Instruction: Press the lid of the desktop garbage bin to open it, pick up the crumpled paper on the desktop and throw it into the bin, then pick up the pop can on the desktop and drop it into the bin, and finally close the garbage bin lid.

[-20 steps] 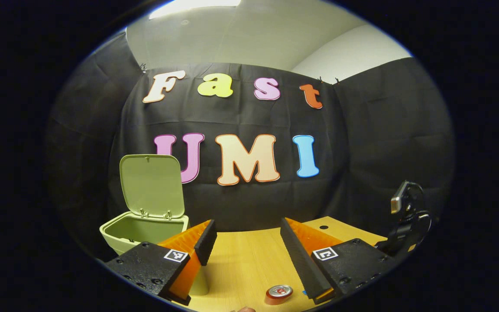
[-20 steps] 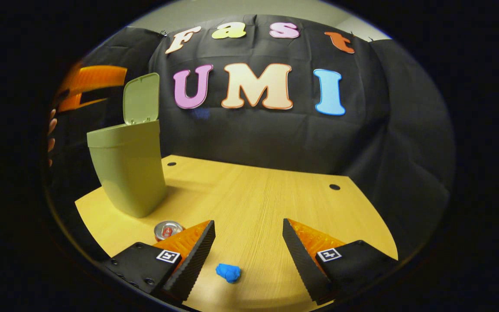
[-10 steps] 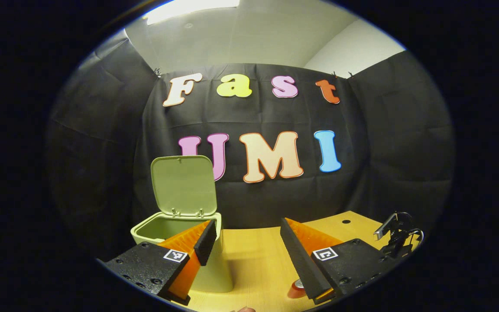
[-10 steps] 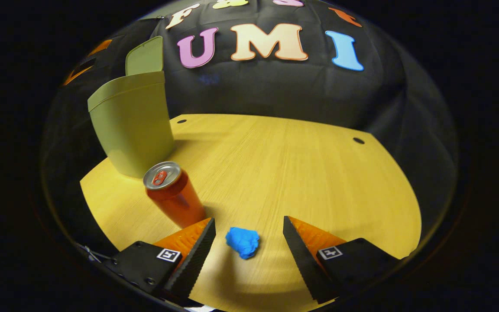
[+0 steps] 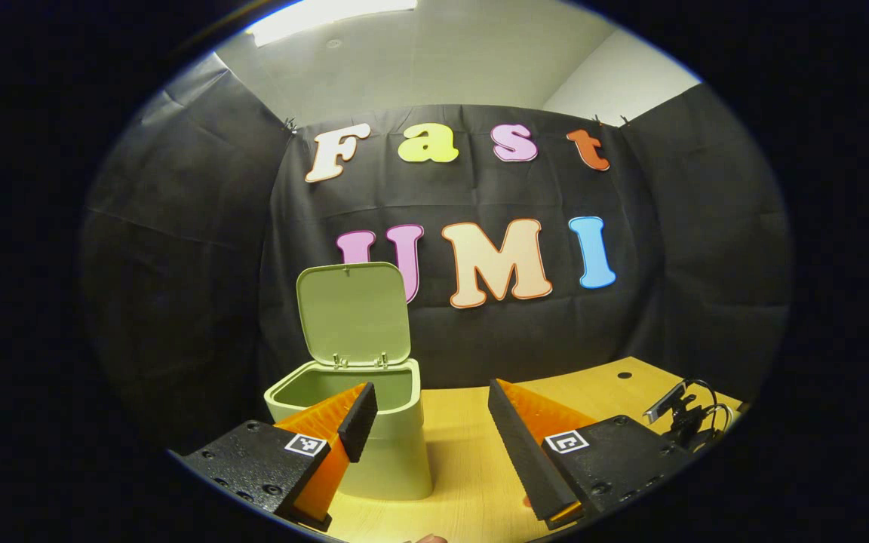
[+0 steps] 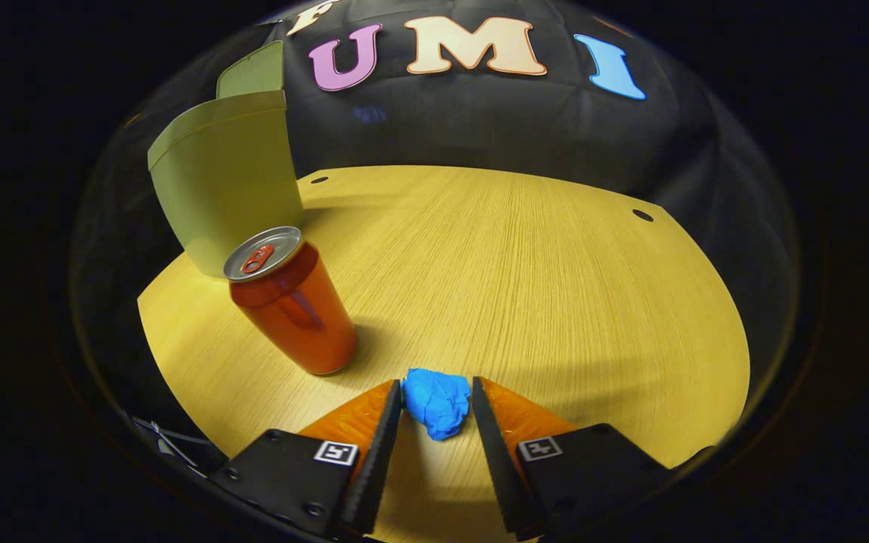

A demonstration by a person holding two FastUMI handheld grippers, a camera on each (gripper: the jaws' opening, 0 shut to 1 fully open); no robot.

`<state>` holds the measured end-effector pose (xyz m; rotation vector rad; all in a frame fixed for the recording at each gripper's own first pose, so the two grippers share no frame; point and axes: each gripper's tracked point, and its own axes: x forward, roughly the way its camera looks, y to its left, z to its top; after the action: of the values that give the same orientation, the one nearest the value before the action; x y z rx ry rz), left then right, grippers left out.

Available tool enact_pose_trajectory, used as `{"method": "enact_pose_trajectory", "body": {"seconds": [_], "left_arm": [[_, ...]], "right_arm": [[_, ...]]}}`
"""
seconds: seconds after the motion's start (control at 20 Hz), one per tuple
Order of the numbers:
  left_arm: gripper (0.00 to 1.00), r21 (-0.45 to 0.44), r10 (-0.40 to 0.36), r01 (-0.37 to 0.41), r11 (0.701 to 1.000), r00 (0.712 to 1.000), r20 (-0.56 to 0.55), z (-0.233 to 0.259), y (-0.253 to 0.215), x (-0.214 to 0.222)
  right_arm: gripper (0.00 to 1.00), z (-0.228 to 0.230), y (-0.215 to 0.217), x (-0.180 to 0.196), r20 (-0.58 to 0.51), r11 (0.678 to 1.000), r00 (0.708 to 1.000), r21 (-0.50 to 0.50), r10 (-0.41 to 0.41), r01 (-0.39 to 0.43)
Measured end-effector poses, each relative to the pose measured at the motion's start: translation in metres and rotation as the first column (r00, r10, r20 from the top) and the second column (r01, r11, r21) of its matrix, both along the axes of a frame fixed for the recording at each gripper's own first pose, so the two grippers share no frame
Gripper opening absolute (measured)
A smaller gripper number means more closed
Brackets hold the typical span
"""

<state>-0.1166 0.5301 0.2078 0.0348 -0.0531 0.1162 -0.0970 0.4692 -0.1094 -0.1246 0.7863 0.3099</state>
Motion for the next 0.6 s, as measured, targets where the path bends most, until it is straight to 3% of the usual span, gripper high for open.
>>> {"method": "enact_pose_trajectory", "body": {"seconds": [0.1,0.15,0.2,0.4,0.6], "left_arm": [[0.89,0.007,0.008,-0.008,1.0,1.0,-0.001,0.0,0.002,-0.001],[0.89,0.008,0.013,-0.013,1.0,1.0,-0.001,0.001,0.003,-0.001],[0.89,0.007,0.017,-0.017,1.0,1.0,-0.001,0.0,0.005,-0.002],[0.9,0.002,0.032,-0.032,0.999,0.999,-0.006,-0.003,0.01,-0.003],[0.89,-0.006,0.048,-0.048,0.999,0.999,-0.013,-0.008,0.015,-0.002]], "right_arm": [[0.51,-0.006,0.001,-0.002,-0.021,1.0,1.0,-0.007,0.009,-0.009],[0.54,-0.009,0.0,-0.004,-0.025,1.0,1.0,-0.018,0.012,-0.013],[0.4,-0.007,0.0,-0.003,-0.018,1.0,1.0,-0.016,0.018,-0.018],[0.18,0.008,0.002,0.003,0.02,1.0,0.999,-0.007,0.03,-0.03],[0.21,0.071,0.019,0.035,0.148,0.998,0.988,0.044,0.036,-0.043]]}}
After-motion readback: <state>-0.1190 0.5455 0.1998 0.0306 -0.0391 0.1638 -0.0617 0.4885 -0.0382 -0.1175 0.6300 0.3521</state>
